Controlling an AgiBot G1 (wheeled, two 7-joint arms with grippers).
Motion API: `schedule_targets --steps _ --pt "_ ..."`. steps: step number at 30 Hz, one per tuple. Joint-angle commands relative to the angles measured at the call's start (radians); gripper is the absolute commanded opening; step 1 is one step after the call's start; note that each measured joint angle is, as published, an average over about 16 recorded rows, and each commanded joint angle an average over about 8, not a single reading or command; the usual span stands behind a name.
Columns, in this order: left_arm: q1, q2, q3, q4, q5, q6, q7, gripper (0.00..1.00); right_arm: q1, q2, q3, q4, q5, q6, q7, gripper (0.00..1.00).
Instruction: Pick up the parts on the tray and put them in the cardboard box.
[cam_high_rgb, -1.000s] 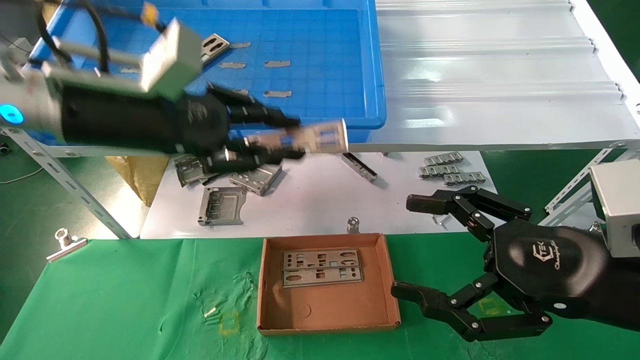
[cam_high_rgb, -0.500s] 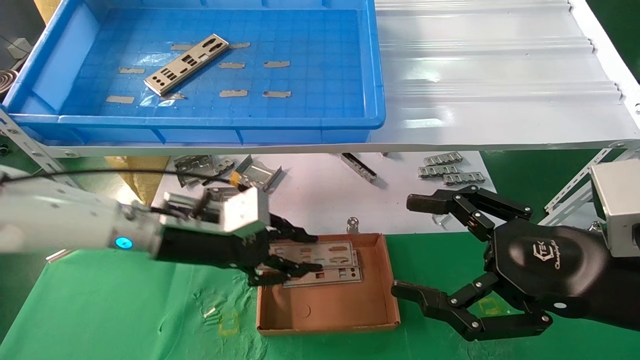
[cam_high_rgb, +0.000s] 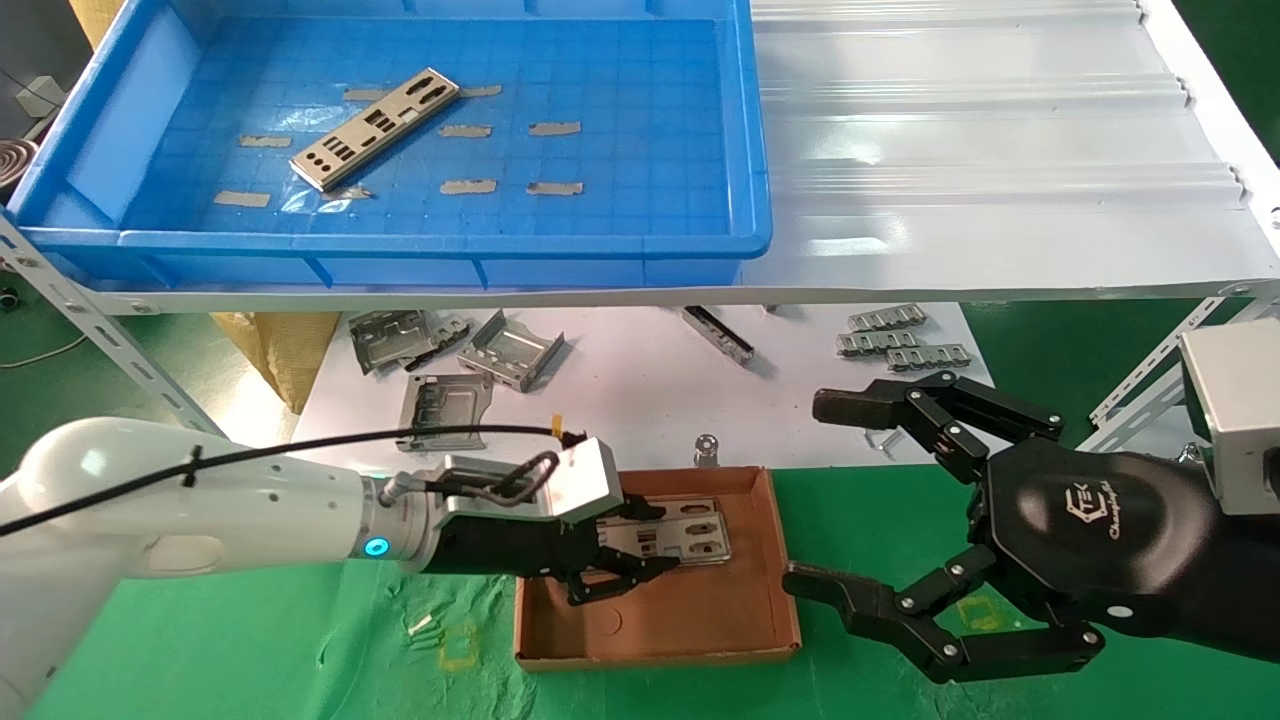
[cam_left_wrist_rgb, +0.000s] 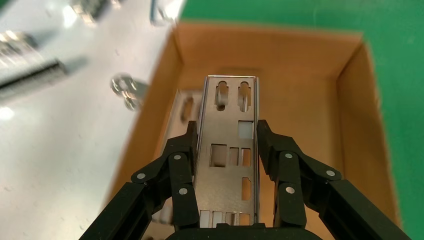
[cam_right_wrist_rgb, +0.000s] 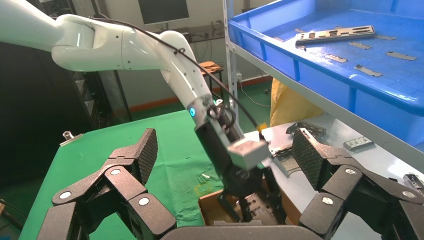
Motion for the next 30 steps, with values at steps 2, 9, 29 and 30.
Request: schedule_targets --steps 2,9,29,30 --pt "0.003 0.016 0.012 0.003 0.020 -0.022 -0.021 1.00 0.000 0.000 0.000 0.000 0.000 0.000 0.000 1.00" --pt "0.014 0.016 0.004 -0.009 0.018 -0.050 -0.014 1.00 0.000 0.000 0.000 0.000 0.000 0.000 0.000 1.00" --pt "0.056 -0.120 -0.130 -0.056 -0.309 0.257 -0.066 1.00 0.000 0.000 0.000 0.000 0.000 0.000 0.000 1.00" --pt "0.057 -0.123 -0.132 -0.055 -0.316 0.264 -0.068 1.00 0.000 0.000 0.000 0.000 0.000 0.000 0.000 1.00"
